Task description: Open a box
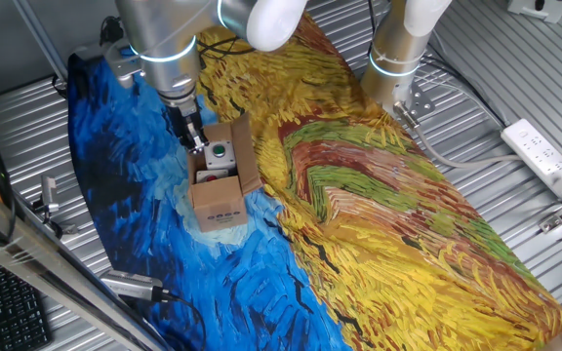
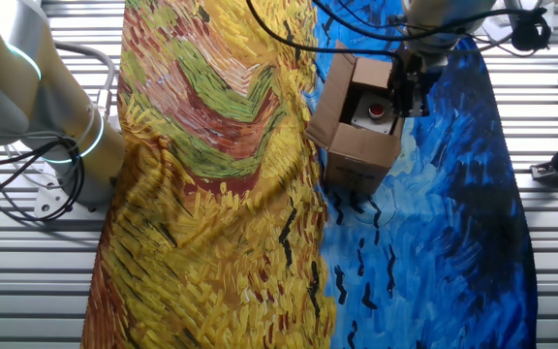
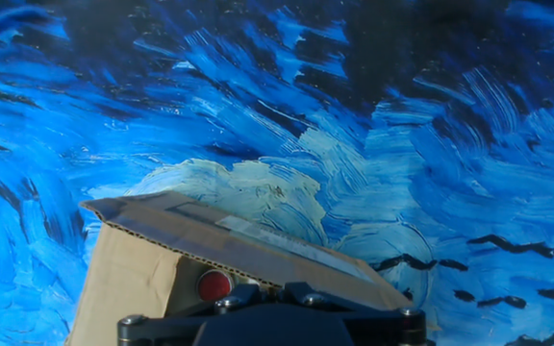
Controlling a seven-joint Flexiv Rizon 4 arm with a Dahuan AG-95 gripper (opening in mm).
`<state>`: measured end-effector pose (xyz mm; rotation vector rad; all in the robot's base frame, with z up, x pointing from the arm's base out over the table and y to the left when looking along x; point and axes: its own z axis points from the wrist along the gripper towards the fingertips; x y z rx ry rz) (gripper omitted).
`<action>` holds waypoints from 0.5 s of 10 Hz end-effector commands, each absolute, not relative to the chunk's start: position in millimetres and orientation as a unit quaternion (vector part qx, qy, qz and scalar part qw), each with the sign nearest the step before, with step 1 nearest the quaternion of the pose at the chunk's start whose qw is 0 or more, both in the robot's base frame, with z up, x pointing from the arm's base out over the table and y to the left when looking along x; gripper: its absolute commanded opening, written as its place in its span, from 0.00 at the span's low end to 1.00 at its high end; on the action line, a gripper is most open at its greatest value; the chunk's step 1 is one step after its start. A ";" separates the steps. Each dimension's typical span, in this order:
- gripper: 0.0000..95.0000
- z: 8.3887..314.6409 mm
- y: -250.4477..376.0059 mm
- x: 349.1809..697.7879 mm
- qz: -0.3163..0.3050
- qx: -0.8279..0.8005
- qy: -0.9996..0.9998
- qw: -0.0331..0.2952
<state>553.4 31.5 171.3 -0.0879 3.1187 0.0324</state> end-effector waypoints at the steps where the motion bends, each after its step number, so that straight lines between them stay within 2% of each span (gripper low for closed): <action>1: 0.00 171.8 31.8 556.1 0.010 -0.027 1.000 0.011; 5: 0.00 170.7 32.4 569.0 0.011 -0.028 1.000 0.010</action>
